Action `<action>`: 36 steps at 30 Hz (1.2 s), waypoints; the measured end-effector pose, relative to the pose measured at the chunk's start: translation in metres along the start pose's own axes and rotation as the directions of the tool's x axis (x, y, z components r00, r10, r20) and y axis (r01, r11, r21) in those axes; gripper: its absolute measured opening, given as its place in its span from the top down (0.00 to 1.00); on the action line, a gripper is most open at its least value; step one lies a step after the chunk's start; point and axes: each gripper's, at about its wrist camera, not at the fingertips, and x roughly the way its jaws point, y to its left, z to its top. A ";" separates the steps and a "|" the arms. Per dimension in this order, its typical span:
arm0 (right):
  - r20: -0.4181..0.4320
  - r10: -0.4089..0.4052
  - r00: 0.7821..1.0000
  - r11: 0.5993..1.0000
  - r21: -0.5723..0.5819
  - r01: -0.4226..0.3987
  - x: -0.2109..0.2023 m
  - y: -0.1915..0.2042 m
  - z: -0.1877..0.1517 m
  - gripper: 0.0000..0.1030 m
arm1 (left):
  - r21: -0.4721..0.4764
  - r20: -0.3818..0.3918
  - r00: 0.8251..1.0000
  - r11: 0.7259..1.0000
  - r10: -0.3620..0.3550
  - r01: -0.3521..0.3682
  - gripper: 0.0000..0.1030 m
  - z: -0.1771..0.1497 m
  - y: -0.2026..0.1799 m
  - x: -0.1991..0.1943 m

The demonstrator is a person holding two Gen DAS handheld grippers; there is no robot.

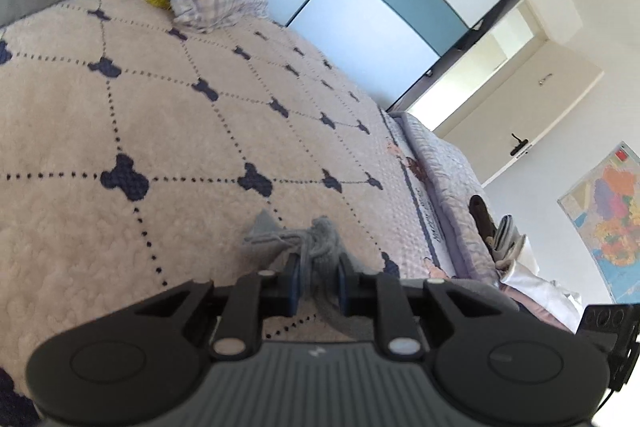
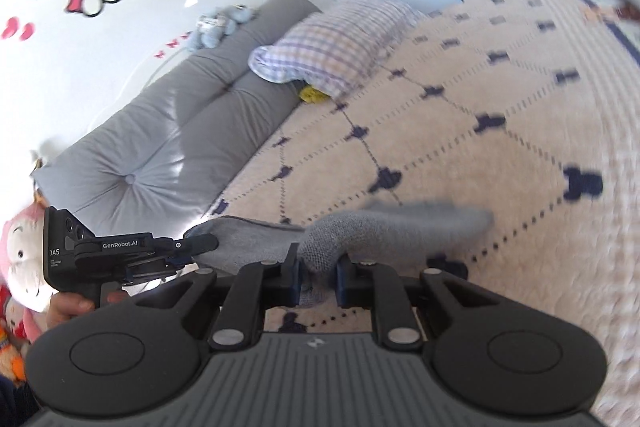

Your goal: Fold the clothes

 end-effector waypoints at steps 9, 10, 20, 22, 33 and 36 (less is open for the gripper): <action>-0.027 0.017 0.999 0.983 -0.181 -0.022 0.057 0.052 0.067 0.85 | 0.003 0.079 0.995 0.998 0.064 -0.064 0.84 0.069 0.029 -0.016; -0.034 0.014 0.999 0.980 -0.197 -0.020 0.074 0.057 0.077 0.85 | -0.001 0.088 0.992 0.996 0.085 -0.085 0.84 0.083 0.035 -0.013; 0.211 0.084 0.974 0.919 -0.393 0.006 0.202 0.157 0.169 0.86 | 0.059 0.461 0.871 0.974 0.170 -0.221 0.85 0.260 0.077 -0.042; 0.246 0.115 0.962 0.915 -0.404 -0.006 0.230 0.168 0.158 0.85 | 0.063 0.478 0.848 0.954 0.230 -0.294 0.84 0.266 0.099 -0.037; -0.359 0.010 0.933 0.972 -0.217 -0.094 0.435 0.158 -0.022 0.81 | 0.028 0.153 0.640 0.644 0.753 -0.765 0.85 0.197 0.294 0.040; -0.318 0.002 0.948 0.968 -0.237 -0.082 0.400 0.140 -0.007 0.68 | -0.081 0.183 0.682 0.702 0.708 -0.707 0.82 0.188 0.297 0.013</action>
